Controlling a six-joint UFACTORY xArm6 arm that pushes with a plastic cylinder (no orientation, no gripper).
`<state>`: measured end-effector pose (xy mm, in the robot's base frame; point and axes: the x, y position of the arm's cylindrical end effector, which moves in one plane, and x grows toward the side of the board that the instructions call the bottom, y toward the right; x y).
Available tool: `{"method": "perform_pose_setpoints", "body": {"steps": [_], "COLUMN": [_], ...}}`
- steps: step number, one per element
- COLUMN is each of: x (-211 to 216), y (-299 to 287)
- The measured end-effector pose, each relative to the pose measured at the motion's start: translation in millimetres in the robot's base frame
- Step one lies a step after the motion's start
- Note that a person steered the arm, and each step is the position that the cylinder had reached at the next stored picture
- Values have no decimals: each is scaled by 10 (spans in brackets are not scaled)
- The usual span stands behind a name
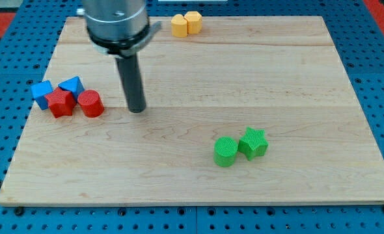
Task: Push the red circle into the blue blocks and red star
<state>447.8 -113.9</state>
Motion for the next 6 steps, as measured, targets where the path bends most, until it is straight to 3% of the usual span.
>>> {"method": "perform_pose_setpoints", "body": {"steps": [3, 4, 5, 6], "x": [0, -39, -368, -281], "y": [-511, -359, 762, 2124]}}
